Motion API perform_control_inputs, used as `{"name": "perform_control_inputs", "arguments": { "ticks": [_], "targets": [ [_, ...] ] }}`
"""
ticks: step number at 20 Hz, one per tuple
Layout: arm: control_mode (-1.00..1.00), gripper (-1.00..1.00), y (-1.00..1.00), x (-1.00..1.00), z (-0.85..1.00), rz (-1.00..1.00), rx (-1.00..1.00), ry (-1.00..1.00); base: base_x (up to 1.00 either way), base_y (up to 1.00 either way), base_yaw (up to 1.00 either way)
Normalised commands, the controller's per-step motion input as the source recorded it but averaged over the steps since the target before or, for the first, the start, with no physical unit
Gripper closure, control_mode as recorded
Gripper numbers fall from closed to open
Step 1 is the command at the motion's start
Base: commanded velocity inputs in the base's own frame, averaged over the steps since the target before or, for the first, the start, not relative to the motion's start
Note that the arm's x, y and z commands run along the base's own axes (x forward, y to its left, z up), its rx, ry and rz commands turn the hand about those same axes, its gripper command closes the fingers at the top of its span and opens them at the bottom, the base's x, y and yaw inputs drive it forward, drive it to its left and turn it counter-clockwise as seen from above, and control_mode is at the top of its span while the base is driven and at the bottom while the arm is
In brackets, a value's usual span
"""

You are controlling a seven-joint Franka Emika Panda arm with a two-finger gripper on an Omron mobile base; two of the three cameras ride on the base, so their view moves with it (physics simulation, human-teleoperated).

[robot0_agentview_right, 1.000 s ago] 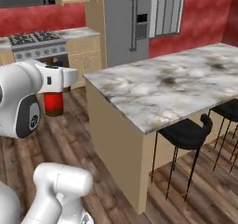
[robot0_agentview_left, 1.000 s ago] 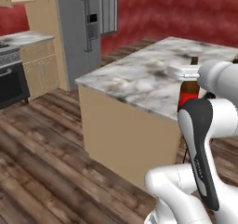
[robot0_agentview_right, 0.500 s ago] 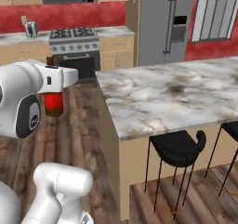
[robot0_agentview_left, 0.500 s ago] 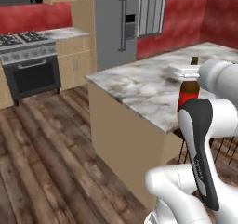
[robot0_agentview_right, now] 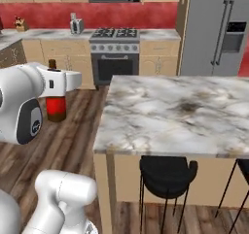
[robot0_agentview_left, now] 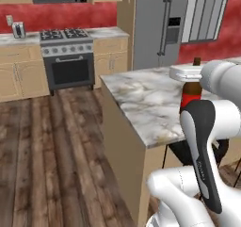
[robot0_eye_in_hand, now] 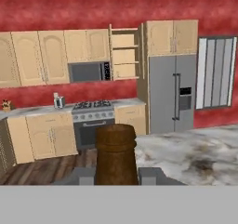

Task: Get the candle and the beer from the cabinet and move them to the dining counter.

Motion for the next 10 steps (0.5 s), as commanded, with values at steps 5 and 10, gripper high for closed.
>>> {"name": "perform_control_inputs", "arguments": {
  "ticks": [5,10],
  "targets": [
    [1.00,1.00,0.00,0.00,0.00,0.00,0.00,0.00,0.07,-0.90,0.31],
    [1.00,1.00,0.00,0.00,0.00,0.00,0.00,0.00,0.20,-0.64,0.04]
  ]
}}
